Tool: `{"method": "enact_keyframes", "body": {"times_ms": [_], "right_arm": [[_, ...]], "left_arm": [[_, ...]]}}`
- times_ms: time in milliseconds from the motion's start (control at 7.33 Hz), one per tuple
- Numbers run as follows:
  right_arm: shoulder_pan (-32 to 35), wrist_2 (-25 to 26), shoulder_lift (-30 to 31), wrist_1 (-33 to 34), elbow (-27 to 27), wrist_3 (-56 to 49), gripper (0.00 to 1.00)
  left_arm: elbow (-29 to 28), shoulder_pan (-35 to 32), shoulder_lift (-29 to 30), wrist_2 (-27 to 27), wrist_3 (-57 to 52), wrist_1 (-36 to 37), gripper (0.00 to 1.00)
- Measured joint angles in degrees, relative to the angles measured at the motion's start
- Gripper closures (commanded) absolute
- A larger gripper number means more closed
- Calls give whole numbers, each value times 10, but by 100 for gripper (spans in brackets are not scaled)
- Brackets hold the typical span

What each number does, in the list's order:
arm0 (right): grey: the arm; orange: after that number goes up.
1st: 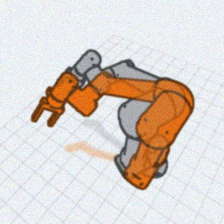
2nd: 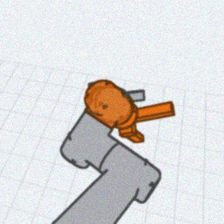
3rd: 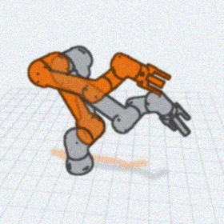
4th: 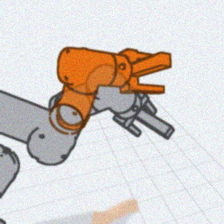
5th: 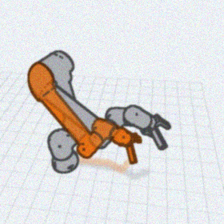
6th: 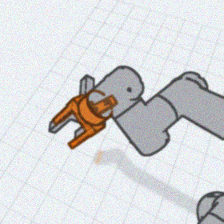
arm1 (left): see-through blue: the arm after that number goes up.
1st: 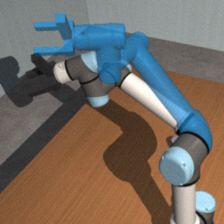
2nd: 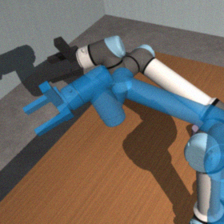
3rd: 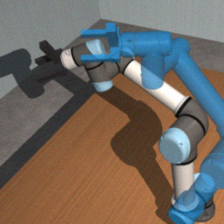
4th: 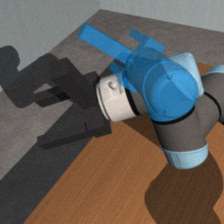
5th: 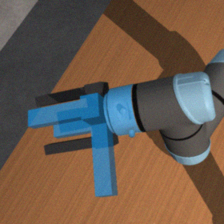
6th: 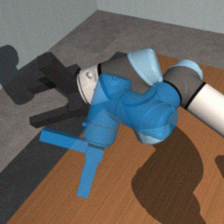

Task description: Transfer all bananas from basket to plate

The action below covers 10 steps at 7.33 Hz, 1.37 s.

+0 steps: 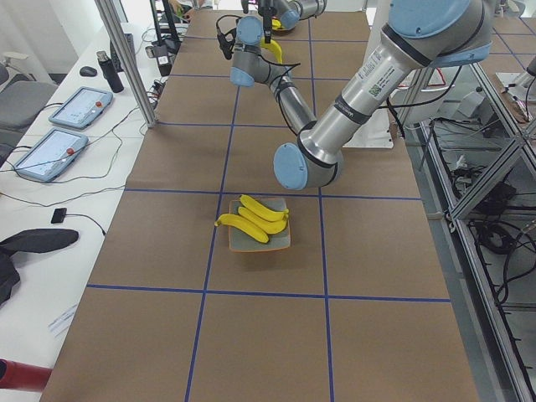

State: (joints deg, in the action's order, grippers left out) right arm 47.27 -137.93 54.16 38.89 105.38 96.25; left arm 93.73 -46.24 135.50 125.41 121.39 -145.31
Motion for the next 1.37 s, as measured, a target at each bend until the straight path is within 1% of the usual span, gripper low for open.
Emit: {"method": "enact_keyframes", "body": {"times_ms": [137,546,956,1092,1229,1365], "right_arm": [[0,1,1,-7,0,6,100],[1,3,8,-29,0,17,100],[0,5,10,-34,0,24,100],[0,5,10,-38,0,28,100],[0,6,10,-41,0,32,100],[0,6,10,-44,0,36,100]], "left_arm": [[2,0,-2,1,-2,0,21],[24,-2,-27,18,-4,-2,21],[27,0,-26,20,-2,-1,21],[27,0,-24,20,-1,-1,22],[26,1,-23,19,-1,-1,25],[25,2,-22,18,-2,-1,25]]}}
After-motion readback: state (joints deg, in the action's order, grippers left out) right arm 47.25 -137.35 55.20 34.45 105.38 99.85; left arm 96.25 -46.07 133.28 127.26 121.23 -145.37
